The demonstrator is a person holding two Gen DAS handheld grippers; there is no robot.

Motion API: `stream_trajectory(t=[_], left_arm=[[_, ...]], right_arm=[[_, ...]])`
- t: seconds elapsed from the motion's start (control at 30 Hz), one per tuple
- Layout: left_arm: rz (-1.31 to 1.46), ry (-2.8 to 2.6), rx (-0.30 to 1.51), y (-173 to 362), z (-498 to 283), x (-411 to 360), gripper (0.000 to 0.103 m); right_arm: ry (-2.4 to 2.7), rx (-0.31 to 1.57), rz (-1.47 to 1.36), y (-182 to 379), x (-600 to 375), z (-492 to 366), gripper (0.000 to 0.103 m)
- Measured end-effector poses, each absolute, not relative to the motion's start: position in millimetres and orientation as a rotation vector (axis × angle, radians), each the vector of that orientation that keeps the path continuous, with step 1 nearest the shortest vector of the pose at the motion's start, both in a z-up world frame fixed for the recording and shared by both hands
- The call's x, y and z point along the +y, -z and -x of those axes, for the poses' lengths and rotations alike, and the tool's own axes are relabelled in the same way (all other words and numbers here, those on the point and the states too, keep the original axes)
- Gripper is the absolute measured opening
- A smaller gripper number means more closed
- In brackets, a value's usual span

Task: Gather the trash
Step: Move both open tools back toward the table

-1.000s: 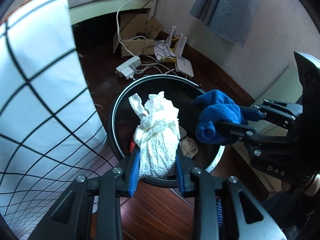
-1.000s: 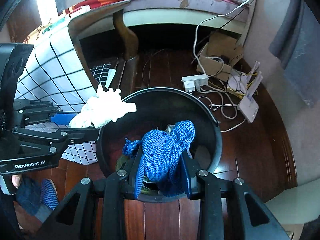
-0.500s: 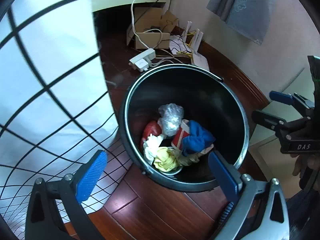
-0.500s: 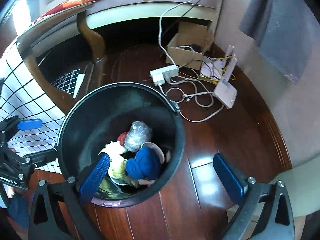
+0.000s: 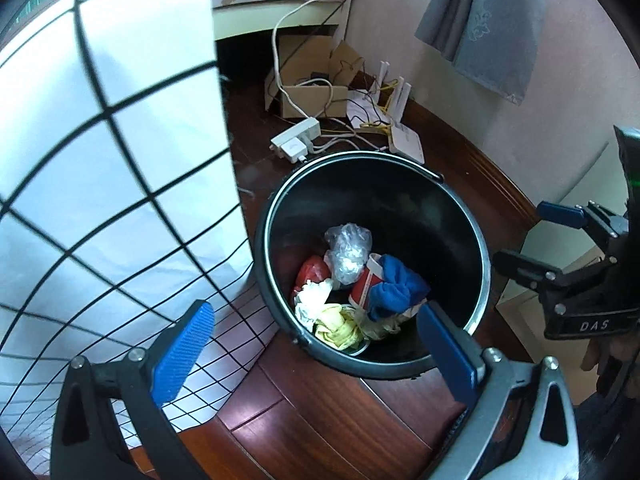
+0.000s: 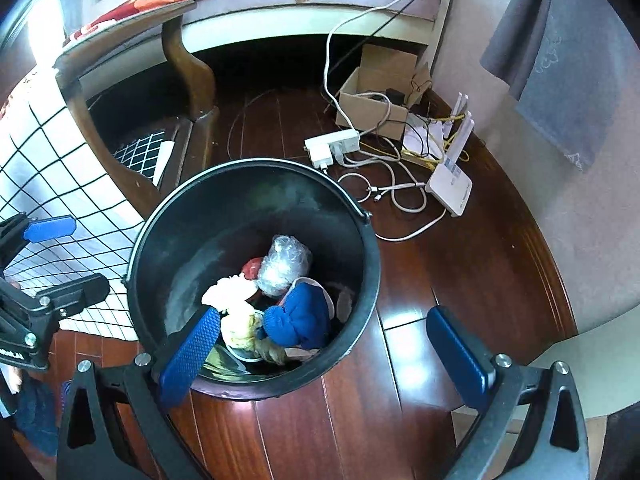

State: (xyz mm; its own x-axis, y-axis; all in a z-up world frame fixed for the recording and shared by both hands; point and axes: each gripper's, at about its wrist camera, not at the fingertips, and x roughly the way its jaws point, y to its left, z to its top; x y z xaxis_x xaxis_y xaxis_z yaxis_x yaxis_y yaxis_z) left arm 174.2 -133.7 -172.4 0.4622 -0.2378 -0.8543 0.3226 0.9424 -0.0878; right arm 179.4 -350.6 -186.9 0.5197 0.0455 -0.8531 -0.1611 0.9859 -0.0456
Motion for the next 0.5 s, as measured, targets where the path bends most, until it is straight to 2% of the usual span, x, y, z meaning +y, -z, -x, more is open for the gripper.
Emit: stream_trajectory(t=[0.5], left_arm=[[-0.062,0.314,0.947,135,-147,-118,0.102]], right_arm=[[-0.17,0.927,0.164,144,-322,-159,0.103]])
